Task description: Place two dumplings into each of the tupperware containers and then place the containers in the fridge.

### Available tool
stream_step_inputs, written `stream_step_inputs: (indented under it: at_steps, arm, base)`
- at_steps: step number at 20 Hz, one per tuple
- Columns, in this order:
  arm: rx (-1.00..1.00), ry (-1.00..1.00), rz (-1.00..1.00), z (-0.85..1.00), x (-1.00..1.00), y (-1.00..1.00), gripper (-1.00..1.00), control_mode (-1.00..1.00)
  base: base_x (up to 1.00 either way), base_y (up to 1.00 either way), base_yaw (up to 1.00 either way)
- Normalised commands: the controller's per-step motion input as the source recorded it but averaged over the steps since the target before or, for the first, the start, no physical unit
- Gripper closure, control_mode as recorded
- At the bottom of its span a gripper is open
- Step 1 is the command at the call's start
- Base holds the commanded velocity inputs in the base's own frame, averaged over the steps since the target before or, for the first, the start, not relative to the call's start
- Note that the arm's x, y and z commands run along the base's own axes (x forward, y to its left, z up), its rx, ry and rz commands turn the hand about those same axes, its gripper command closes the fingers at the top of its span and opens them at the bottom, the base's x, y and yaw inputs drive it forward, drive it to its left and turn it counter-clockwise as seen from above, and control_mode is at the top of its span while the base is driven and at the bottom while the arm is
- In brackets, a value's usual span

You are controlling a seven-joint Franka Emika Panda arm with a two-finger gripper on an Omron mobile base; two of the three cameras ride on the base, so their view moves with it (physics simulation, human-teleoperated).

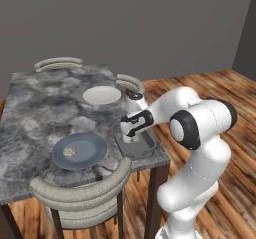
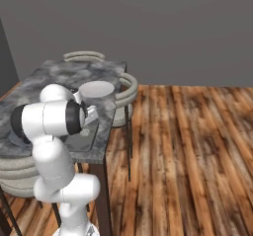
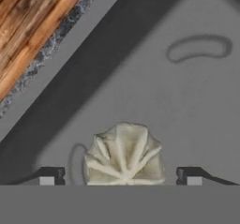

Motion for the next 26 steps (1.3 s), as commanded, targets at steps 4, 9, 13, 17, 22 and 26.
stream_step_inputs:
  at_steps: [4,9,13,17,22,26]
  arm:
    - [0.0,-0.02,0.0,0.0,-0.3,-0.16,-1.0,-1.0]
    - [0.01,0.0,0.06,0.6,-0.7,0.0,-1.0,-1.0]
    - [0.0,0.01,0.12,0.96,-0.96,0.09,-1.0,-1.0]
    - [0.0,0.08,0.25,0.69,-0.79,0.36,-1.0,-1.0]
    - [0.02,0.01,0.45,0.43,-0.23,0.46,-1.0,-1.0]
    - [0.05,0.05,0.5,0.14,0.05,0.52,-1.0,-1.0]
  base:
    - [0.0,0.0,0.0]
    - [0.0,0.0,0.0]
    - [0.0,0.0,0.0]
    - [0.0,0.0,0.0]
    - [0.0,0.0,0.0]
    - [0.0,0.0,0.0]
